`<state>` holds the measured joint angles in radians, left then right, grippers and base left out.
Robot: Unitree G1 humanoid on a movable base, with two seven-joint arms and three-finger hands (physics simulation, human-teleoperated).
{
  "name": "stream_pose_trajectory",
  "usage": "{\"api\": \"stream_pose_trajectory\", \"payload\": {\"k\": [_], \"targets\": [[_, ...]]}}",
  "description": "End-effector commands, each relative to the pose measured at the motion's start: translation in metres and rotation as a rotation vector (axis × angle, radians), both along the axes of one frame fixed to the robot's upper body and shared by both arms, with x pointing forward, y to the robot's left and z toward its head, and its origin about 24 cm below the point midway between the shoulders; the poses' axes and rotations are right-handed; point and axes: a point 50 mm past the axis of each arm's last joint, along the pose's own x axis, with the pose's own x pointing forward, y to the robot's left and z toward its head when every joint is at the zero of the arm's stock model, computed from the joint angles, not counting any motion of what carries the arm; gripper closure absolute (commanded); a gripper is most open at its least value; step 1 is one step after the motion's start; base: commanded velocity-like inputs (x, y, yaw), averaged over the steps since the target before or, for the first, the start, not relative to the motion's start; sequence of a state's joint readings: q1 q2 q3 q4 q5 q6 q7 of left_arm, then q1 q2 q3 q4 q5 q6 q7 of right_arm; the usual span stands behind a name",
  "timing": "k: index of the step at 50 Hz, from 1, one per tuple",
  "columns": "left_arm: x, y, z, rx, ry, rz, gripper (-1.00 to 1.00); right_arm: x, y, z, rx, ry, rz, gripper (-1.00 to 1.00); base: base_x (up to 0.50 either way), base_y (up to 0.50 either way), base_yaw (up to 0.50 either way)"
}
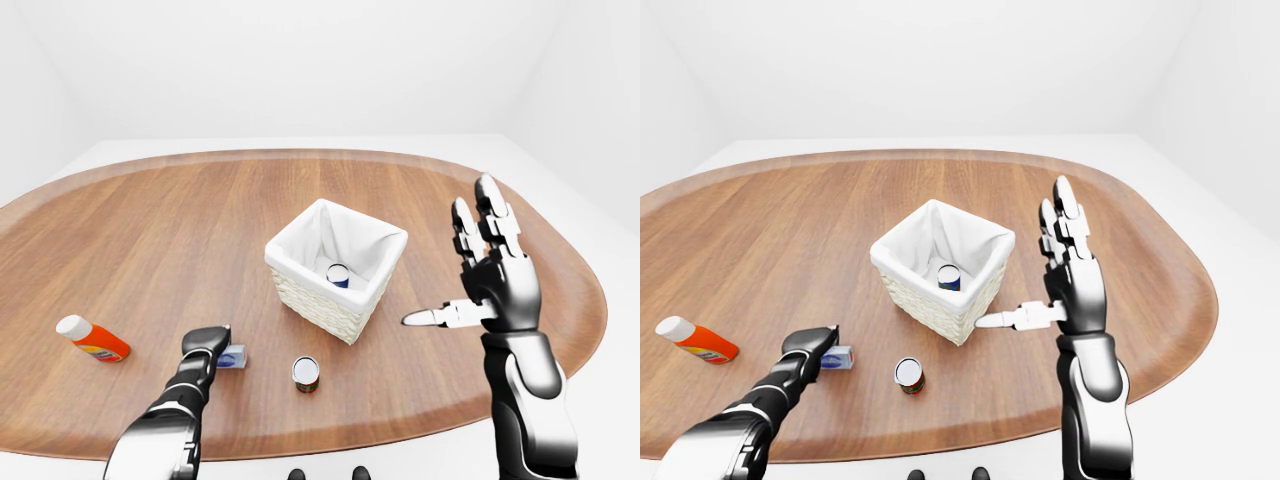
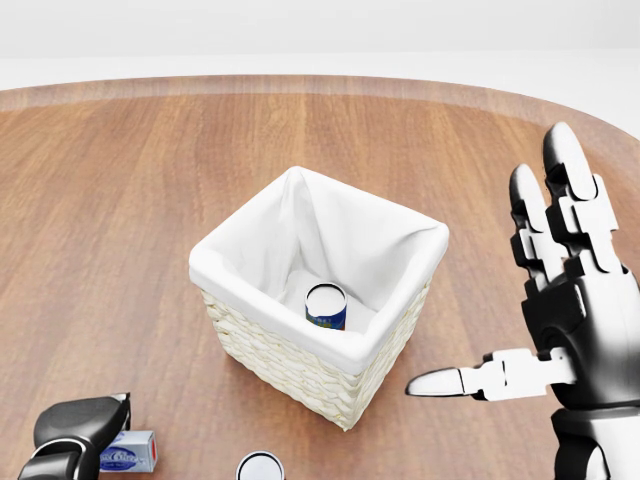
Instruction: Pick up the alphabet soup and the cream cheese box, and put them in the basket.
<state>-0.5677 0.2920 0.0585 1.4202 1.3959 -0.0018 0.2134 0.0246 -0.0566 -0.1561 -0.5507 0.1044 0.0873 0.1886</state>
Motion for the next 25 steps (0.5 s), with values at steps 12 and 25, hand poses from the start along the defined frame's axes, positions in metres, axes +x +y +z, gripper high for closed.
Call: {"api": "stream_pose_trajectory", "payload": {"k": [12,25], "targets": [[0.013,-0.001,0.014,-0.073,-0.162,0.076,1.00,-0.015,0.011,0.002,0.021,-0.014,0.051,-1.00,0.00,0.00,0.00],[0.035,0.004,0.039,-0.221,-0.339,0.156,1.00,-0.016,0.020,-0.006,0.019,0.021,0.092,-1.00,0.00,0.00,0.00]]}}
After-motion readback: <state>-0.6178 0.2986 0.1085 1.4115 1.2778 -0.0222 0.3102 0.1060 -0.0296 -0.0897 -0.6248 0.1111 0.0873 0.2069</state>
